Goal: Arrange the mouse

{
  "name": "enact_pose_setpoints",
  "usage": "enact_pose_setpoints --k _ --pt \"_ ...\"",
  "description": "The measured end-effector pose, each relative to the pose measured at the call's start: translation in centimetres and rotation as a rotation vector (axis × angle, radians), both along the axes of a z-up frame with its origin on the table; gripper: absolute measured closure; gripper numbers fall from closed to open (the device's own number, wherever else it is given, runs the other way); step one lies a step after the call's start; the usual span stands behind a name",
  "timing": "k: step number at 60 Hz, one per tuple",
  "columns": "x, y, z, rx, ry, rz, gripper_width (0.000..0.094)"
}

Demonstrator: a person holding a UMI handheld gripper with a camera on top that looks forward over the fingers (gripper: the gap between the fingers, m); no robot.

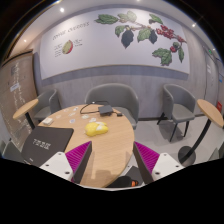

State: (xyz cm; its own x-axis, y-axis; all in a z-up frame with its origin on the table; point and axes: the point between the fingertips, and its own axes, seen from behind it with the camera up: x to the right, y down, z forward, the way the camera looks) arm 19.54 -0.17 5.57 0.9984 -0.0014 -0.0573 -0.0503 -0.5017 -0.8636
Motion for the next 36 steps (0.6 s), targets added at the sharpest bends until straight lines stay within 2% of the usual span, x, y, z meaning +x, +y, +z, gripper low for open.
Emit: enact_pose_setpoints --k 4,5,12,14,16,24,25,34,36 --pt "-0.7 0.4 -0.4 -0.012 -0.003 0.040 0.0083" --pt "-2.8 -0.8 1.2 -0.031 0.006 0.043 0.0085" --pt "-5.5 3.2 -2.1 -0.060 0.021 0.095 0.0085" --pt "-5.1 2.0 -1.3 -0.075 0.026 0.111 0.0084" --pt "-7.4 4.4 -2.6 -0.072 0.025 0.106 0.0084" --pt "-7.6 5.8 -4.2 -0.118 0.020 0.152 0.0084" --pt "-10.0 7.5 -4.8 -0.122 0.013 0.135 0.0085" --pt "-8.8 8.8 -6.4 -0.172 -0.003 0.123 0.0083" --pt "-10.2 11.0 -6.9 -0.150 -0.020 0.099 0.0085"
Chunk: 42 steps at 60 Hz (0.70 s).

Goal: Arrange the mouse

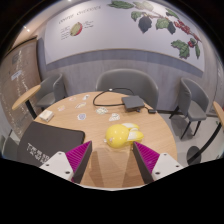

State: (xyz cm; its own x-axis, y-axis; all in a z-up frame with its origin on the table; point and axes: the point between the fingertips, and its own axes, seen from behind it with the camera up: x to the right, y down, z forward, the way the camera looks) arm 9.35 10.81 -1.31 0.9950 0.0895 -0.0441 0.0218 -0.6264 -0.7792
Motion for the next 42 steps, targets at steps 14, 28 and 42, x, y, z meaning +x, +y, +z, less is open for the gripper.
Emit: enact_pose_setpoints --k 14,28,42 --pt "0.7 3.7 -0.4 0.001 -0.037 -0.086 0.0083" --pt "2.2 6.3 -0.5 -0.004 -0.055 -0.207 0.0249" --pt "4.3 4.9 0.8 0.056 -0.065 -0.237 0.0542"
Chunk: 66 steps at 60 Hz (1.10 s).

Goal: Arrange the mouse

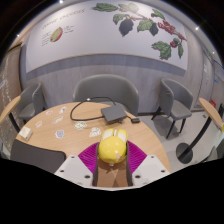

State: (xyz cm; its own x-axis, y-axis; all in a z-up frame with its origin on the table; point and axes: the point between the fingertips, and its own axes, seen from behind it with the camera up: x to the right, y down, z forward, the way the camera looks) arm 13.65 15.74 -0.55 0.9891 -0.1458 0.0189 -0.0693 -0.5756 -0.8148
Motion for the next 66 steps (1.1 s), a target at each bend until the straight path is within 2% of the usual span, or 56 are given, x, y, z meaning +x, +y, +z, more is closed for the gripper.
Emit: enact_pose_setpoints --k 8,15,19,23,29,36,40,42,49,55,57,62,66 --pt "-3.7 -2.2 4.9 0.096 0.061 0.083 0.0553" --pt "-10.9 -5.5 12.2 0.219 0.081 0.199 0.0553" --pt "-16.4 -8.0 13.7 0.242 0.104 0.274 0.0553" --pt "-21.1 -9.8 11.9 0.206 0.134 0.338 0.0553" --pt "-26.0 -11.7 6.5 0.102 0.174 0.387 0.0555" --pt "-27.4 -13.3 0.4 -0.027 0.213 0.372 0.0556" --pt "-27.8 -14.2 -0.4 -0.068 0.231 0.340 0.0552" --pt "-27.8 -13.9 -0.1 -0.044 0.231 0.338 0.0523" --pt "-27.8 -14.1 -0.2 -0.060 0.263 0.352 0.0400" --pt "-26.4 -15.8 0.7 -0.056 0.206 0.393 0.0063" --pt "-25.8 -16.5 1.0 -0.045 0.183 0.415 0.0087" --pt "-24.3 -19.5 2.0 -0.046 0.178 0.460 0.0074" --pt "-22.5 -21.7 2.7 -0.050 0.195 0.464 0.0077"
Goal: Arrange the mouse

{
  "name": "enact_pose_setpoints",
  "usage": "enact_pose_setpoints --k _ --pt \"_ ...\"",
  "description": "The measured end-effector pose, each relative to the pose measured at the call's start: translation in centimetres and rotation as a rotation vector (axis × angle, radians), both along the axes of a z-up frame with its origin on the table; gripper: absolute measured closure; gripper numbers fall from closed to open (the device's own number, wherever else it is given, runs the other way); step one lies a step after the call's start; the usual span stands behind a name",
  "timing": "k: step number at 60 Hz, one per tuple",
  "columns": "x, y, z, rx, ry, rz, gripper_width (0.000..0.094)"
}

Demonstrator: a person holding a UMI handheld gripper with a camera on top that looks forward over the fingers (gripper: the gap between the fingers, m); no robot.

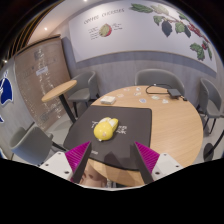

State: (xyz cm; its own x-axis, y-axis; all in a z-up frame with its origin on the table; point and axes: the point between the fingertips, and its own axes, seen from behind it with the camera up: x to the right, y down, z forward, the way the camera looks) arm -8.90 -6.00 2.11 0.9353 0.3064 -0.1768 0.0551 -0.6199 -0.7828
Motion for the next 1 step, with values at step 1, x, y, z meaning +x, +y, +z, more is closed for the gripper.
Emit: enact_pose_setpoints --k 1 --pt "0.64 -0.50 0.18 -0.001 0.002 -0.004 0.0076"
